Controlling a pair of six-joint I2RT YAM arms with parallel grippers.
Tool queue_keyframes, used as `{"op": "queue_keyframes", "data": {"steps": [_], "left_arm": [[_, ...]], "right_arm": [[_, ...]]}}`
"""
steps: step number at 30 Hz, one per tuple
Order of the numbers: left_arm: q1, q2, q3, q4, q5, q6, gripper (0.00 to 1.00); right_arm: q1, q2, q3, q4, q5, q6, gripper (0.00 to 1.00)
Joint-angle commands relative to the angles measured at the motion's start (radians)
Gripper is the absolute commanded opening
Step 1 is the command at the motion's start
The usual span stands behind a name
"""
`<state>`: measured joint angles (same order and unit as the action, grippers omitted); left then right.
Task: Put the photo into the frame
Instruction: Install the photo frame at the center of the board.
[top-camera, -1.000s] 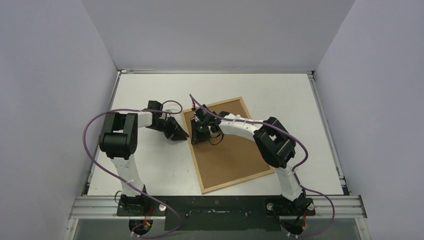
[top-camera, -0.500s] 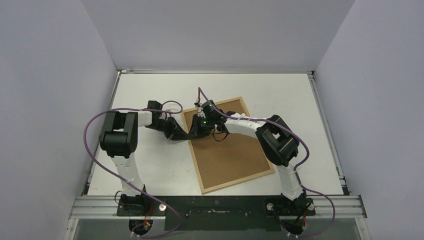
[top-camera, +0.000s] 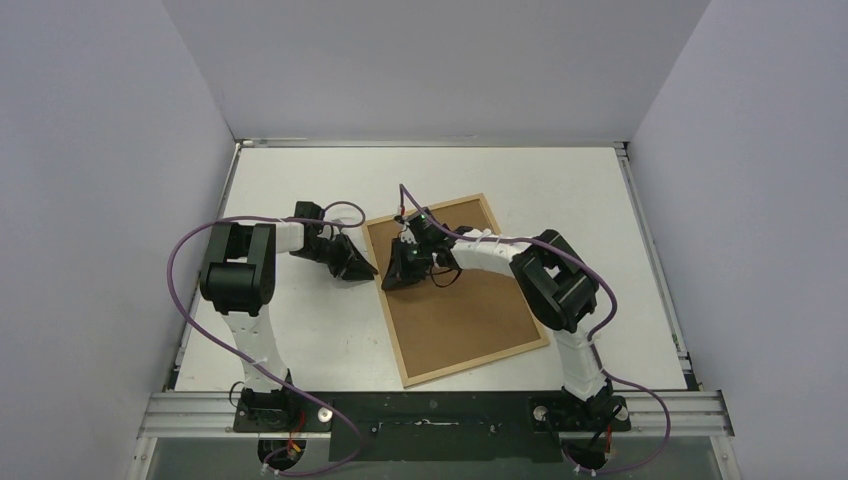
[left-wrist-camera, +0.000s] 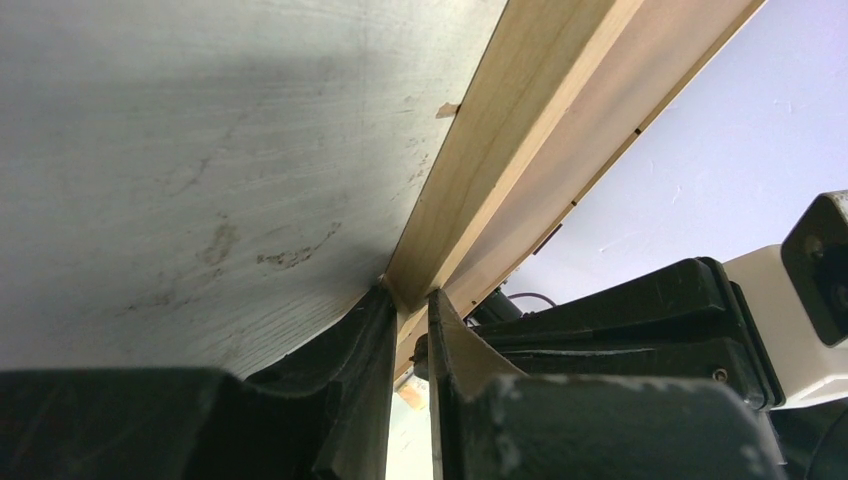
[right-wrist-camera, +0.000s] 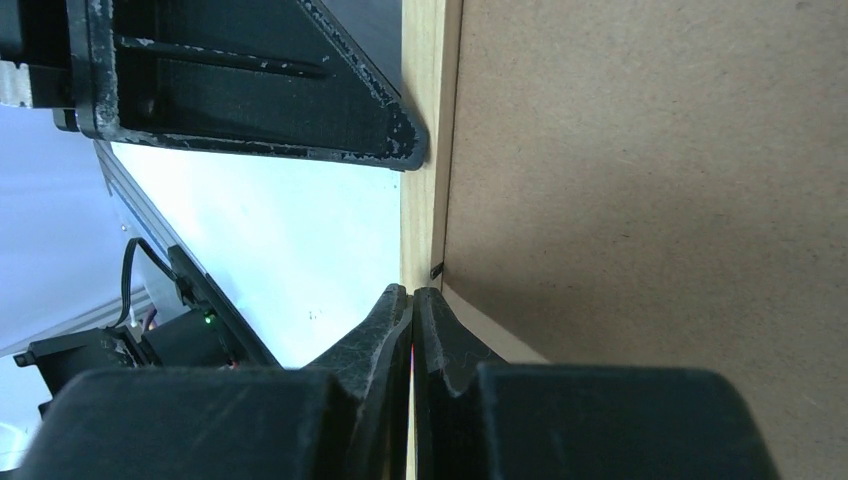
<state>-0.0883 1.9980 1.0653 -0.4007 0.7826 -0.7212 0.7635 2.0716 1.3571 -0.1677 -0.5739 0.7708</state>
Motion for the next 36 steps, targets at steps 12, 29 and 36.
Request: {"op": "queue_keyframes", "data": {"steps": [12, 29, 36], "left_arm": [[-0.006, 0.103, -0.053, -0.071, -0.298, 0.078, 0.11], [-0.006, 0.112, -0.053, -0.072, -0.301, 0.077, 0.10], [-0.006, 0.112, -0.051, -0.073, -0.305, 0.078, 0.10]], "right_arm": [[-0.018, 0.019, -0.034, 0.160, -0.037, 0.043, 0.00], [-0.013, 0.051, -0.053, 0.120, -0.023, 0.025, 0.00], [-0.019, 0.044, -0.086, 0.093, -0.023, -0.007, 0.00]]}}
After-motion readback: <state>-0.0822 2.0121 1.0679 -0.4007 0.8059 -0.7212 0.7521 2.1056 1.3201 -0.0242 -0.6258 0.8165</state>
